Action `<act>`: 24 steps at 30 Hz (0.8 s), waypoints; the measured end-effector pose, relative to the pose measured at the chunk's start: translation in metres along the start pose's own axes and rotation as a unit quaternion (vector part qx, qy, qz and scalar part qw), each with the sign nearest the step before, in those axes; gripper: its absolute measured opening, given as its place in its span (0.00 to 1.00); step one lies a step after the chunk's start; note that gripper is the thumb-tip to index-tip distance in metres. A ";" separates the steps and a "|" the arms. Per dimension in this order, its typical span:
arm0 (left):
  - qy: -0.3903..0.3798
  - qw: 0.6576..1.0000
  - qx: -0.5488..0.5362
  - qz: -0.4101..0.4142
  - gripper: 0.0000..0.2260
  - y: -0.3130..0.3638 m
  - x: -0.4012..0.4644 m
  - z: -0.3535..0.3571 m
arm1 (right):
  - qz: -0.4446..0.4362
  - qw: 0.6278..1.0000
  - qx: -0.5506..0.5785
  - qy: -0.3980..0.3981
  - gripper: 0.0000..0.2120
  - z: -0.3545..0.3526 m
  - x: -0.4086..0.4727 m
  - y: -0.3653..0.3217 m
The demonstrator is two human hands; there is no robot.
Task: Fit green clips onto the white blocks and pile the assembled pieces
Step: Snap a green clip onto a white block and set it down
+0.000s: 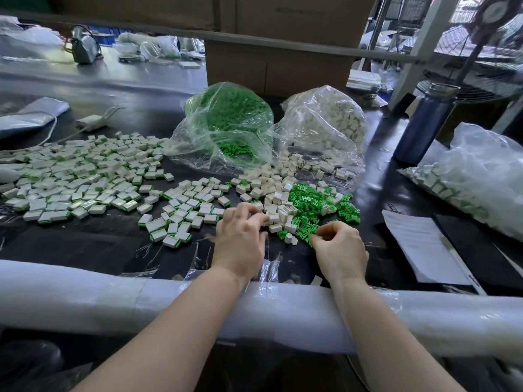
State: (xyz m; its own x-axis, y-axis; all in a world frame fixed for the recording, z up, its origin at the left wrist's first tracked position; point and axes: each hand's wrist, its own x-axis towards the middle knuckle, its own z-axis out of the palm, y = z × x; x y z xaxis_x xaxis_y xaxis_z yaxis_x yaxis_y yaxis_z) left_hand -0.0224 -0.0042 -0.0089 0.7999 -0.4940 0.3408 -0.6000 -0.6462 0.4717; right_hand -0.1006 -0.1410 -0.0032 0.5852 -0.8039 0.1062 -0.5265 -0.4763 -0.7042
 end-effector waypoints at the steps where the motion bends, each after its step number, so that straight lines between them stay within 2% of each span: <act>1: -0.016 1.000 0.013 0.019 0.17 0.001 0.000 0.002 | 0.003 1.000 -0.016 -0.006 0.04 0.000 0.000 0.000; 5: -0.061 0.996 0.056 0.043 0.17 -0.001 0.002 0.007 | 0.001 0.997 -0.067 -0.023 0.06 0.002 -0.001 -0.001; 9: -0.037 0.997 0.051 0.035 0.13 -0.001 0.004 0.007 | -0.015 0.996 -0.089 -0.015 0.03 0.003 -0.001 -0.001; 12: -0.014 0.999 0.025 0.023 0.10 -0.002 0.004 0.005 | -0.026 0.995 -0.092 -0.013 0.06 0.004 0.000 0.000; 16: 0.002 0.997 -0.082 0.000 0.09 -0.003 0.004 0.001 | -0.106 0.994 0.025 0.000 0.04 0.005 -0.002 -0.001; 19: -0.015 0.985 -0.173 -0.001 0.09 -0.001 0.001 -0.003 | -0.158 0.981 0.115 -0.009 0.04 0.004 -0.007 -0.004; 24: -0.069 0.953 -0.293 -0.040 0.03 0.000 0.001 -0.005 | -0.201 0.966 0.157 -0.039 0.05 0.002 -0.010 -0.005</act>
State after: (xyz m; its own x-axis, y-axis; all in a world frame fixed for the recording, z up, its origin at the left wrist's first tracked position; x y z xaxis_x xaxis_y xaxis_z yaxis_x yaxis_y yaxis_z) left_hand -0.0214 -0.0022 -0.0046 0.8096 -0.5540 0.1940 -0.3944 -0.2686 0.8788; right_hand -0.1023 -0.1301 -0.0017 0.7548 -0.5409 0.3711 -0.0412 -0.6037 -0.7962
